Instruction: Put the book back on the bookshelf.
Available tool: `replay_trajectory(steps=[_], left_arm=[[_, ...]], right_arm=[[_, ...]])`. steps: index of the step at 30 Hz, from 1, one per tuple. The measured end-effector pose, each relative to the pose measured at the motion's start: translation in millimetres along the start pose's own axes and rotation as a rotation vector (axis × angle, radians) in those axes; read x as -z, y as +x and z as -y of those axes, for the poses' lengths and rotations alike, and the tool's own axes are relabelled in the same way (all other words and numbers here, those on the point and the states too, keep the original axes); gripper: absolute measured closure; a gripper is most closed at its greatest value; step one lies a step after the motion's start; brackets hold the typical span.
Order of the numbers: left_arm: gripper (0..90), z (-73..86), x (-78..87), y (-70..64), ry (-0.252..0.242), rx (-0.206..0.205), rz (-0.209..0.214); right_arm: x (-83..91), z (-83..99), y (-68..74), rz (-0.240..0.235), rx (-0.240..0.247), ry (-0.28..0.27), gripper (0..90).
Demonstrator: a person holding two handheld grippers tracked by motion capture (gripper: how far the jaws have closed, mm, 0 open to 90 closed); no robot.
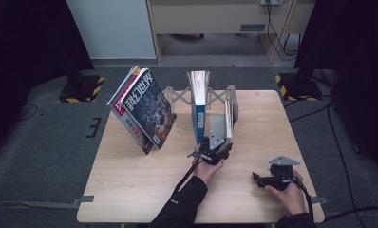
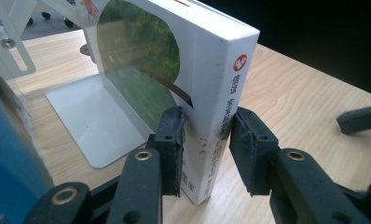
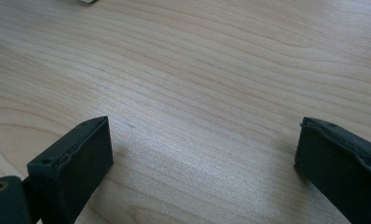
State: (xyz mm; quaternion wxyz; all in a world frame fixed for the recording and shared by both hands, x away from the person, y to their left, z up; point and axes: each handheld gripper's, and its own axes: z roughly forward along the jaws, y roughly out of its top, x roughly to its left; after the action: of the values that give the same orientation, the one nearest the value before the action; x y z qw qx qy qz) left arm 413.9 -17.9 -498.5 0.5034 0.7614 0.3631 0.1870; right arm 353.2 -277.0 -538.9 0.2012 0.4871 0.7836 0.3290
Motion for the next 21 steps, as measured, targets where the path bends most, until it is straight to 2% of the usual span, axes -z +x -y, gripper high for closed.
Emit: replay_trajectory(steps=[15, 19, 21], left_arm=[[62.1, -10.2, -24.4, 9.3, -0.004, 0.033, -0.028], [60.2, -9.2, -26.3, 9.7, -0.004, 0.018, -0.035], [56.6, -8.7, -25.6, 10.7, 0.024, 0.011, -0.040]], right_arm=[[0.0, 0.0, 0.0, 0.000, 0.000, 0.000, 4.4], [0.0, 0.0, 0.0, 0.000, 0.000, 0.000, 4.4], [0.0, 0.0, 0.0, 0.000, 0.000, 0.000, 4.4]])
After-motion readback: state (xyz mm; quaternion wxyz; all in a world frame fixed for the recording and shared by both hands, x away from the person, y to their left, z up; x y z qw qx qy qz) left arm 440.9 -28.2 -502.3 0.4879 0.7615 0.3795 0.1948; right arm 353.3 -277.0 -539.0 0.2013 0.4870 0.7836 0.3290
